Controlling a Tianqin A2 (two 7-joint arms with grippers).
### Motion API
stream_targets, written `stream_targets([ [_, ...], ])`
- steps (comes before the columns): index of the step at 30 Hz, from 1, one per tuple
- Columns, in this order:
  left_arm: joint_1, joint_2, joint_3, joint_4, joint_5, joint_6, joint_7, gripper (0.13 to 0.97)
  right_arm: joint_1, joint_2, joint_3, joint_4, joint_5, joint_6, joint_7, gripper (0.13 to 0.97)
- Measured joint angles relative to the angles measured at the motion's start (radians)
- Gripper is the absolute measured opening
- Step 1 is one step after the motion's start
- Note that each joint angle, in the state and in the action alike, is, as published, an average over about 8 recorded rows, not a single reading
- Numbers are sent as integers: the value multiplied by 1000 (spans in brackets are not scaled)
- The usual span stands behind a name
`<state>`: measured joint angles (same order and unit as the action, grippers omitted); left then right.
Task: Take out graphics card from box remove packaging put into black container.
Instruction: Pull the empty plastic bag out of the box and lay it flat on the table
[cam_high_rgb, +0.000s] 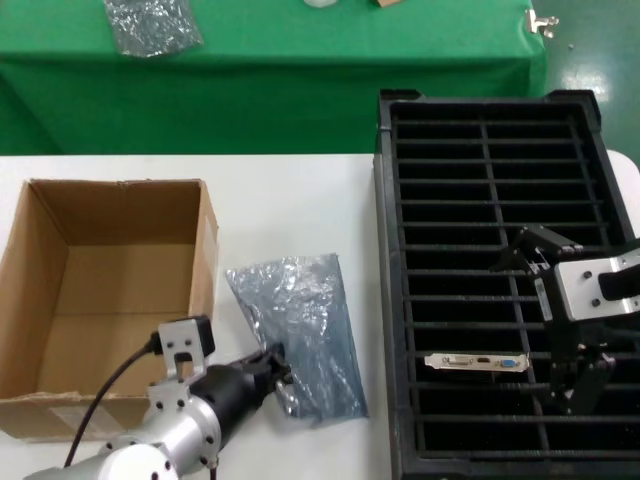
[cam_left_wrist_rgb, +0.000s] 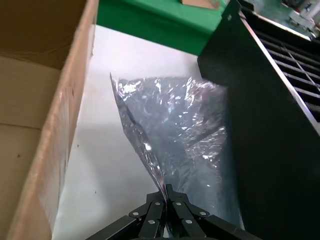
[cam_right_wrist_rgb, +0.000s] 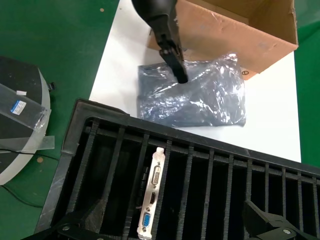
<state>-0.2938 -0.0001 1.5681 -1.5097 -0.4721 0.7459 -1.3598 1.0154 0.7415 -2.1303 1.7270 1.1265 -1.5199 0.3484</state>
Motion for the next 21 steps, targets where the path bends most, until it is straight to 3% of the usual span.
stream_targets([
  [6,-16,0,-1,-26,-5,-1,-10,159,0,0,0,0,0,0,0,966],
  [12,-10,-1,-20,-88,-57,27,56,190,0,0,0,0,0,0,0,966],
  [21,10,-3,-51,-213,-104,79,182,305,0,0,0,0,0,0,0,966],
])
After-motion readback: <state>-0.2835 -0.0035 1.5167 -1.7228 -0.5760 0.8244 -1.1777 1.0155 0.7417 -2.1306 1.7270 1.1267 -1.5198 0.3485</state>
